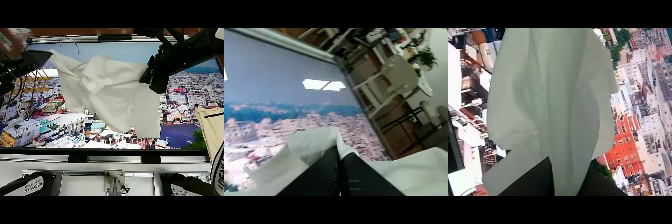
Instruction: Fold the shirts.
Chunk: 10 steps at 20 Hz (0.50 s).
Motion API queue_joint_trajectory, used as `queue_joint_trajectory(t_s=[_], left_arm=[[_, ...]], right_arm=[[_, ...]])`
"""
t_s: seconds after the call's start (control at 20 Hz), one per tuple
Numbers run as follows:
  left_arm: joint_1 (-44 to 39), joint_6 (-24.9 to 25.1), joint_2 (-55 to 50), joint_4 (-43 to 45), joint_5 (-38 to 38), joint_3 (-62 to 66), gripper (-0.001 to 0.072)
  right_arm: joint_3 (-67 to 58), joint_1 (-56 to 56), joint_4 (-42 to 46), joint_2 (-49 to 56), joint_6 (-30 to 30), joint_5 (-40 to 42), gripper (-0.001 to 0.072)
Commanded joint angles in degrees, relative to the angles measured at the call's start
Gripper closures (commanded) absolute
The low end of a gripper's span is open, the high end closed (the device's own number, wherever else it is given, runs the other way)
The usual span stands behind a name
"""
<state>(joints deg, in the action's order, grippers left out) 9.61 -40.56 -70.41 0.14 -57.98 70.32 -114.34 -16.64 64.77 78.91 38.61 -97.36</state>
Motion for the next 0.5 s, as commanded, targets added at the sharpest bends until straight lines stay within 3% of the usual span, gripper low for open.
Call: queue_joint_trajectory(t_s=[0.0,0.2,0.45], left_arm=[[-4.0,1.4,1.5,-4.6,-4.2,7.8,0.0666],[-10.0,0.5,3.8,1.8,-4.2,15.8,0.0666],[-9.2,-11.7,5.0,22.2,-8.7,16.2,0.0666]], right_arm=[[0.0,0.0,-0.9,1.0,8.8,4.6,0.0644],[-0.1,0.0,0.2,1.0,18.2,17.2,0.0644],[-0.1,0.0,0.2,0.0,24.2,22.3,0.0644]])
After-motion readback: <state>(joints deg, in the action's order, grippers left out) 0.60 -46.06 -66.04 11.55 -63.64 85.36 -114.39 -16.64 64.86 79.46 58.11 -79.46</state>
